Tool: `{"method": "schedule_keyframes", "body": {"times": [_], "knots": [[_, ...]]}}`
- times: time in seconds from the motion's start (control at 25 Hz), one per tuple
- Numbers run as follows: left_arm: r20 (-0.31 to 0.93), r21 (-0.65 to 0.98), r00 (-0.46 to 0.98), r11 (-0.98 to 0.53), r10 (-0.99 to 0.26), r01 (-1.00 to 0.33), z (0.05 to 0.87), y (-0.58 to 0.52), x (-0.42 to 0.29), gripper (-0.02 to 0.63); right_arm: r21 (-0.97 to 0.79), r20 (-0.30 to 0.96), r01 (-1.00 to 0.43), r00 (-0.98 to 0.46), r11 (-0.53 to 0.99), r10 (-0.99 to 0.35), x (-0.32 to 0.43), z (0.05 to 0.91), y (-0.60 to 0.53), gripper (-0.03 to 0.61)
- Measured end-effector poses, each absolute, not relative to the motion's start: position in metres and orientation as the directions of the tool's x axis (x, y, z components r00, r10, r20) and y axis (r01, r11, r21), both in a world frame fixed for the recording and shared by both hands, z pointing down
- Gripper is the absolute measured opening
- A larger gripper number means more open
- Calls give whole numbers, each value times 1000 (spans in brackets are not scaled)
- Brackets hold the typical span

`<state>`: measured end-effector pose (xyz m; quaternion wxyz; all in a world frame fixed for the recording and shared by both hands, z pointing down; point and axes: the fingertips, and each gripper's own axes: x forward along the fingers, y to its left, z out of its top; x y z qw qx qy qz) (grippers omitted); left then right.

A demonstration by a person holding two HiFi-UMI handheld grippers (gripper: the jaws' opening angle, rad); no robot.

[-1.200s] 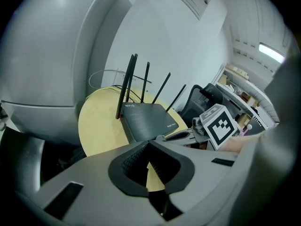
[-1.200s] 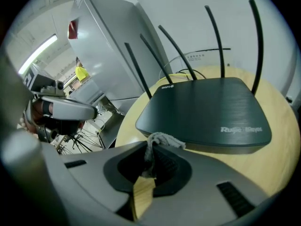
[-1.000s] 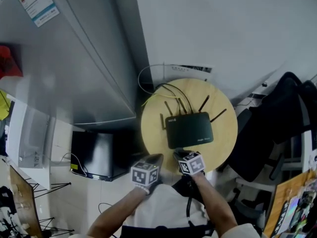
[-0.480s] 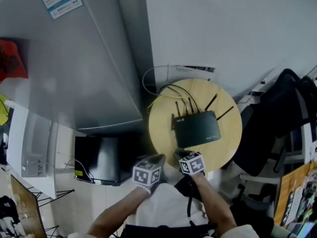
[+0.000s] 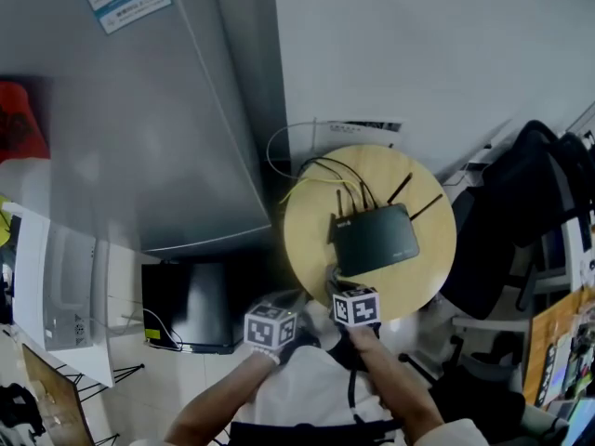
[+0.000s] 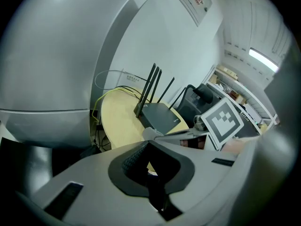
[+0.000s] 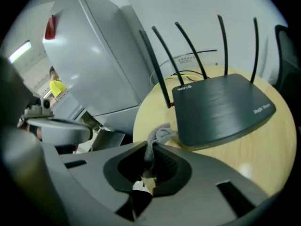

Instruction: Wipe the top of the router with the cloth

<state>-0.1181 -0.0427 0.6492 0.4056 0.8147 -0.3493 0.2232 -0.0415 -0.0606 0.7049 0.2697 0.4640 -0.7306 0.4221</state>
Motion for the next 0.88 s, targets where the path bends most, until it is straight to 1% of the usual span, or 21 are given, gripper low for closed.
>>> {"method": "schedule_keyframes", "body": {"times": [0.2,0.4,0.64,0.88], "knots": [[648,508,653,-416,-392,-754,649,-49,-132,-3,-370,799,-923,-374,106,-471,-41,705,-92,35],[640,504,643,-400,-421,-765,642,-61,-149,-3,-300,832,-954,-266,9,-486,-37,711,-117,35],[642,499,620,-368,-451,-784,638,-65,-170,-3,-272,830,-962,-236,1,-505,-43,713,-135,35],[645,502,624,-371,-441,-781,642,-64,-170,-3,-297,833,-954,-245,-27,-496,-28,712,-119,35]]}}
